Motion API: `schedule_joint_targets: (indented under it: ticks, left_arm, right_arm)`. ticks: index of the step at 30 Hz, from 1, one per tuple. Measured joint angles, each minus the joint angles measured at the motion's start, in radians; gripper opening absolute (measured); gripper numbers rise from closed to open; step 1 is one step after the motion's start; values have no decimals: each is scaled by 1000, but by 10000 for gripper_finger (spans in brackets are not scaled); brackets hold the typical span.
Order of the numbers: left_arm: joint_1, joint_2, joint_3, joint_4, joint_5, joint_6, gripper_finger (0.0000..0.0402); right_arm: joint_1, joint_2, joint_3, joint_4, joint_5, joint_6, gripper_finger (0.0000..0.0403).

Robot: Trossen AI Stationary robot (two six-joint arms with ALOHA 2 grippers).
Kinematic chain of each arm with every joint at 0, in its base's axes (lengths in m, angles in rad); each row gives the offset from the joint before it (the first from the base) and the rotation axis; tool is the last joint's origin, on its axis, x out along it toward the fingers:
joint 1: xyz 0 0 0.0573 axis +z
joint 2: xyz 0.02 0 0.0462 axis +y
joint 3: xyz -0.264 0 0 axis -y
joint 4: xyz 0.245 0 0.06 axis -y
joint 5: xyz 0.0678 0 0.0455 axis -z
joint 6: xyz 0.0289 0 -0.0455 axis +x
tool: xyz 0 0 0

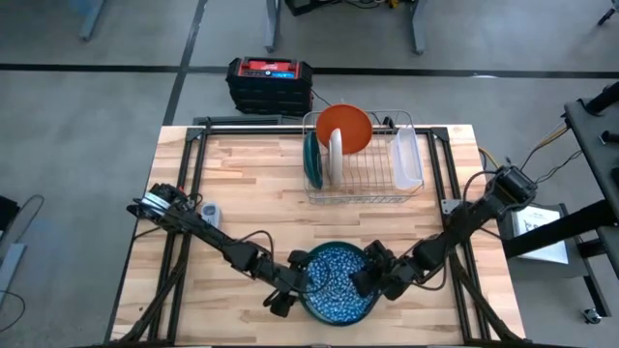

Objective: Sort dishes
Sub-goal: Put the blue patterned plate in the dish rack

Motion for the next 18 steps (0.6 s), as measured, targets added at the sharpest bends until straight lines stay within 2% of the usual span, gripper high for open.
schedule_joint_targets:
  ticks: [18]
  left_arm:
    - [-1, -99, -4, -43, 47, -18, 230]
  right_arm:
    - [2, -59, -3, 14, 6, -194, 22]
